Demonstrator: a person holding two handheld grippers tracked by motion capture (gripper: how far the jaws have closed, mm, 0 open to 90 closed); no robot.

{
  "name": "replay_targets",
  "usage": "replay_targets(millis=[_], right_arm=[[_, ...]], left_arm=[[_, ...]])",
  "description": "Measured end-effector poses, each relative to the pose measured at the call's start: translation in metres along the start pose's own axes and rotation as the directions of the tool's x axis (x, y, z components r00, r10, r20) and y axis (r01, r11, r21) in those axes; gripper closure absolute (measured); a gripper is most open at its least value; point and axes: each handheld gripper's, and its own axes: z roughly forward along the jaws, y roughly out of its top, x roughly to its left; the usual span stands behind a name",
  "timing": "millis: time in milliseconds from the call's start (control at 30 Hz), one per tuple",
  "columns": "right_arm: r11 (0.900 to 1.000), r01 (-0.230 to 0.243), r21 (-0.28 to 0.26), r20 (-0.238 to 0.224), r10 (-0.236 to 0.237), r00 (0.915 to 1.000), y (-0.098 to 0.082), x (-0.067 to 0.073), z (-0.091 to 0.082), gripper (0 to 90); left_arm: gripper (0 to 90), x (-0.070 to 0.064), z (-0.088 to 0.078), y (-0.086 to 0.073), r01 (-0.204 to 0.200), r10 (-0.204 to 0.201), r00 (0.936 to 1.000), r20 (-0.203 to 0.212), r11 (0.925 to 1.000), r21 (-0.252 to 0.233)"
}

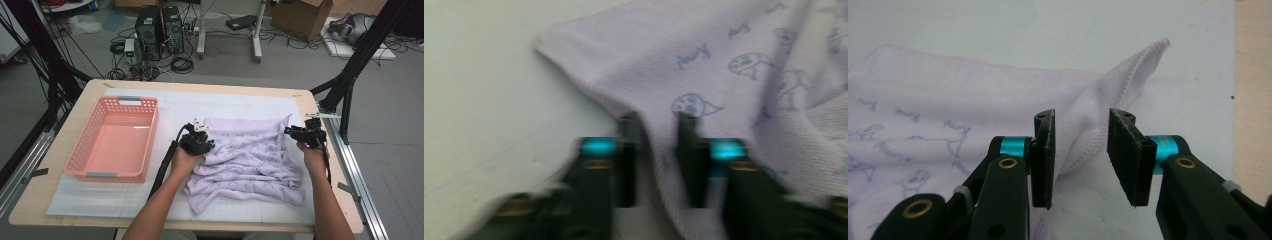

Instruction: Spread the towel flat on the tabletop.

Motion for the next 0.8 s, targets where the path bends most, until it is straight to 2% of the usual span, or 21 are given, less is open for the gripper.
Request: replay_targets(millis=[33,67,100,133,200,233,267,300,433,467,500,567,600,633,667,700,733,767,800], right_arm=[[1.0,0.004,-0.004,-0.003,-0.004,1.0,0.0,0.001,-0.001,62.8],[1.0,0.004,-0.009,-0.012,-0.004,0.9999,0.001,0.001,-0.002,62.8],[1.0,0.009,-0.008,-0.021,-0.009,0.9997,0.001,0.002,-0.002,62.8],[1.0,0.016,-0.006,-0.029,-0.016,0.9995,0.001,0.003,-0.003,62.8],[1.0,0.023,0.008,-0.055,-0.022,0.9982,0.0,0.006,-0.003,61.8],[0.999,0.028,0.019,-0.073,-0.026,0.997,0.0,0.007,-0.003,61.7],[0.999,0.042,0.023,-0.087,-0.04,0.9954,-0.001,0.009,-0.002,61.4],[0.998,0.055,0.022,-0.102,-0.053,0.9933,-0.002,0.011,0.0,60.7],[0.99,0.114,0.088,-0.172,-0.098,0.9802,-0.008,0.024,0.018,58.0],[0.986,0.132,0.1,-0.166,-0.114,0.9795,-0.009,0.028,0.024,57.3],[0.981,0.159,0.113,-0.145,-0.142,0.9792,-0.01,0.032,0.029,57.1],[0.965,0.215,0.153,-0.07,-0.207,0.9759,-0.012,0.039,0.039,58.4],[0.964,0.228,0.137,-0.054,-0.223,0.9733,-0.012,0.041,0.04,67.4],[0.963,0.232,0.137,-0.062,-0.225,0.9724,-0.012,0.042,0.04,83.1],[0.959,0.25,0.134,-0.078,-0.242,0.9672,-0.012,0.042,0.04,83.8],[0.952,0.275,0.134,-0.066,-0.269,0.961,-0.011,0.042,0.04,84.7],[0.948,0.289,0.133,0.0,-0.292,0.9565,-0.01,0.041,0.039,85.0],[0.953,0.279,0.119,0.046,-0.285,0.9573,-0.009,0.036,0.038,85.0],[0.965,0.244,0.093,0.091,-0.252,0.9635,-0.008,0.03,0.036,85.0]], left_arm=[[87.3,0.002,-0.002,0.001,-0.004,0.004,0.9993,-0.037,1.0,-0.001],[87.5,0.006,-0.005,0.001,-0.002,0.001,0.9951,-0.099,0.9999,-0.01],[87.6,0.014,-0.009,0.002,0.044,-0.048,0.9897,-0.135,0.9983,-0.038],[87.6,0.023,-0.014,0.003,0.086,-0.096,0.981,-0.169,0.9942,-0.065],[87.6,0.035,-0.025,0.004,0.111,-0.135,0.9617,-0.239,0.9873,-0.114],[87.6,0.041,-0.03,0.004,0.117,-0.148,0.9531,-0.264,0.9846,-0.13],[87.5,0.045,-0.033,0.004,0.127,-0.161,0.9483,-0.274,0.9824,-0.137],[87.4,0.048,-0.035,0.003,0.134,-0.169,0.9465,-0.275,0.9807,-0.142],[87.0,0.048,-0.033,-0.001,0.126,-0.155,0.9523,-0.263,0.9845,-0.122],[87.0,0.048,-0.033,-0.001,0.121,-0.149,0.9538,-0.261,0.9855,-0.119],[87.0,0.048,-0.033,-0.002,0.122,-0.149,0.9542,-0.26,0.9857,-0.117],[87.0,0.049,-0.033,-0.002,0.127,-0.154,0.9535,-0.259,0.9847,-0.12],[87.0,0.049,-0.033,-0.002,0.13,-0.158,0.9527,-0.26,0.984,-0.122],[87.0,0.05,-0.033,-0.002,0.128,-0.156,0.9538,-0.257,0.9844,-0.12],[87.0,0.05,-0.033,-0.003,0.135,-0.163,0.9543,-0.251,0.983,-0.124],[87.0,0.05,-0.033,-0.003,0.135,-0.162,0.9544,-0.251,0.9835,-0.121],[87.0,0.051,-0.033,-0.003,0.134,-0.161,0.9549,-0.249,0.9833,-0.123],[86.7,0.05,-0.033,-0.004,0.141,-0.168,0.9576,-0.235,0.9819,-0.127],[85.1,0.049,-0.032,-0.004,0.147,-0.173,0.9609,-0.216,0.9803,-0.133]])
